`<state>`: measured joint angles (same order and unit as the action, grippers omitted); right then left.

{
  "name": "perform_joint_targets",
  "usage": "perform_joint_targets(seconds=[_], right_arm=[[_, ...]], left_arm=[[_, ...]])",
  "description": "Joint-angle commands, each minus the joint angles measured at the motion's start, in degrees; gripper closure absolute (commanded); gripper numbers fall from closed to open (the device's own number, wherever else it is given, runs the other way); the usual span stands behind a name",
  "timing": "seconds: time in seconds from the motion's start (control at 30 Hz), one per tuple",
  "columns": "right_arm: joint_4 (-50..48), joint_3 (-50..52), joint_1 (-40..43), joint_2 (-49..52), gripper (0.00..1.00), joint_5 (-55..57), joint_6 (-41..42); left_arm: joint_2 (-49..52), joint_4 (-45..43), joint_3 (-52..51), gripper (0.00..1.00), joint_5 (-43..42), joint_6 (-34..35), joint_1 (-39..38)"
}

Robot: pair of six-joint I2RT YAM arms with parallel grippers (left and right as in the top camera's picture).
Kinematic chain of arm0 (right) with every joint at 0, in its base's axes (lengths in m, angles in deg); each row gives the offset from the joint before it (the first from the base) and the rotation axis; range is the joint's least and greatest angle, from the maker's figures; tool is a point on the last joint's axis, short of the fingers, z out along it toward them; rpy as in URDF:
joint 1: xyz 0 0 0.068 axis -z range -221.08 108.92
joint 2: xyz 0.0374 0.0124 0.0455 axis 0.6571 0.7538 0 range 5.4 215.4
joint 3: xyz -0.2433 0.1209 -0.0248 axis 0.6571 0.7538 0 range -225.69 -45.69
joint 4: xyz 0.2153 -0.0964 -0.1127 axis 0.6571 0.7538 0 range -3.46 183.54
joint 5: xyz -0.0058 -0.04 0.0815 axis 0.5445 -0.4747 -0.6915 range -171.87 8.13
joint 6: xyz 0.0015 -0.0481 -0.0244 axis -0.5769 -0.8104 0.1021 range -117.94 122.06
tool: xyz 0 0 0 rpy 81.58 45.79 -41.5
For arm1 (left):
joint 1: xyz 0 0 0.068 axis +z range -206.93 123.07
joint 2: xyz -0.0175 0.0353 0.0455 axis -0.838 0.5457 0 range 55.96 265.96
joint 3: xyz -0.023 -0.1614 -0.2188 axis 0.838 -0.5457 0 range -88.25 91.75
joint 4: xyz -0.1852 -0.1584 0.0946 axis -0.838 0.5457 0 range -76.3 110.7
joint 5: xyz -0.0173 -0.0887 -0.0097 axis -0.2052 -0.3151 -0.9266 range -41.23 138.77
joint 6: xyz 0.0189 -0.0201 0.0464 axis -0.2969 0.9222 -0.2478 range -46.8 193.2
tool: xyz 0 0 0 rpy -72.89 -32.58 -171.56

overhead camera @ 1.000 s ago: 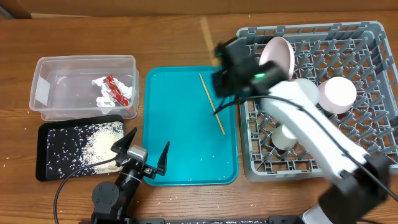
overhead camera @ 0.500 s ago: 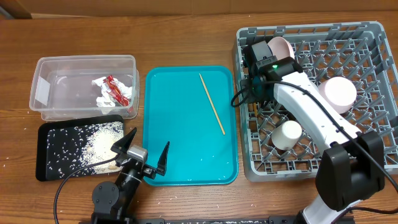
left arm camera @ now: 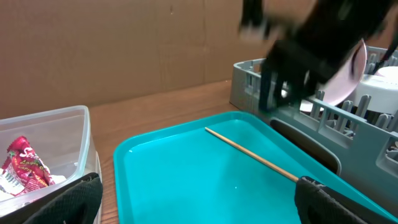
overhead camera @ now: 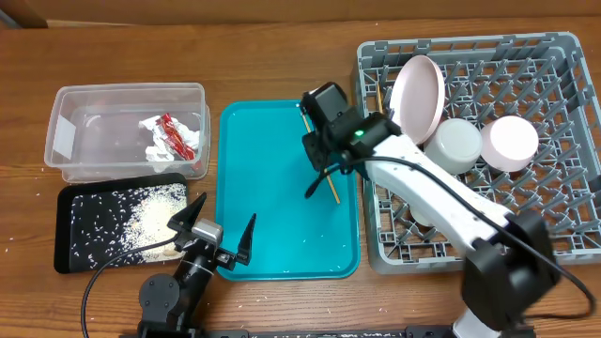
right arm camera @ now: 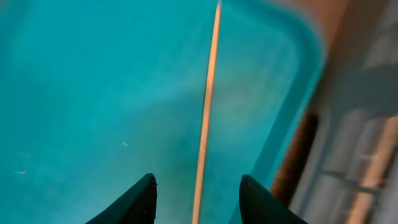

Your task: Sort waste into correct bins and load items into the dishwasher

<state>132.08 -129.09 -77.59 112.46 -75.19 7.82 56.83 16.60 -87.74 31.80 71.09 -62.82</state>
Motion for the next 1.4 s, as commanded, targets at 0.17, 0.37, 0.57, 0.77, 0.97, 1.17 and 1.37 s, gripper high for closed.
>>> perform_joint_targets(seconds=[0.17,0.37,0.57,0.77,0.97,1.17,1.37], right_arm=[[0.35,1.97,0.09,12.70,0.66,-1.62,-0.11],[4.90,0.07,0.04,10.16,0.96,-2.38,3.06],[7.19,-4.92,1.70,-4.09,0.96,-1.73,3.04],[8.31,-4.90,10.80,-11.78,0.96,2.67,3.04],[7.72,-1.38,14.62,-5.73,0.95,2.25,2.56],[8.09,-1.66,13.29,-3.63,0.64,4.79,2.38],[13.51,-5.29,13.00,-11.52,0.56,2.12,4.74]], left_arm=[[-0.61,-0.17,-0.24,0.00,-0.48,-0.92,0.35],[-0.59,-0.17,-0.24,0.00,-0.48,-0.92,0.35],[-0.61,-0.17,-0.24,0.00,-0.48,-0.92,0.35],[-0.59,-0.17,-0.24,0.00,-0.48,-0.92,0.35],[-0.61,-0.17,-0.24,0.00,-0.48,-0.92,0.35],[-0.59,-0.17,-0.24,0.00,-0.48,-0.92,0.35],[-0.59,-0.17,-0.24,0.00,-0.48,-0.92,0.35]])
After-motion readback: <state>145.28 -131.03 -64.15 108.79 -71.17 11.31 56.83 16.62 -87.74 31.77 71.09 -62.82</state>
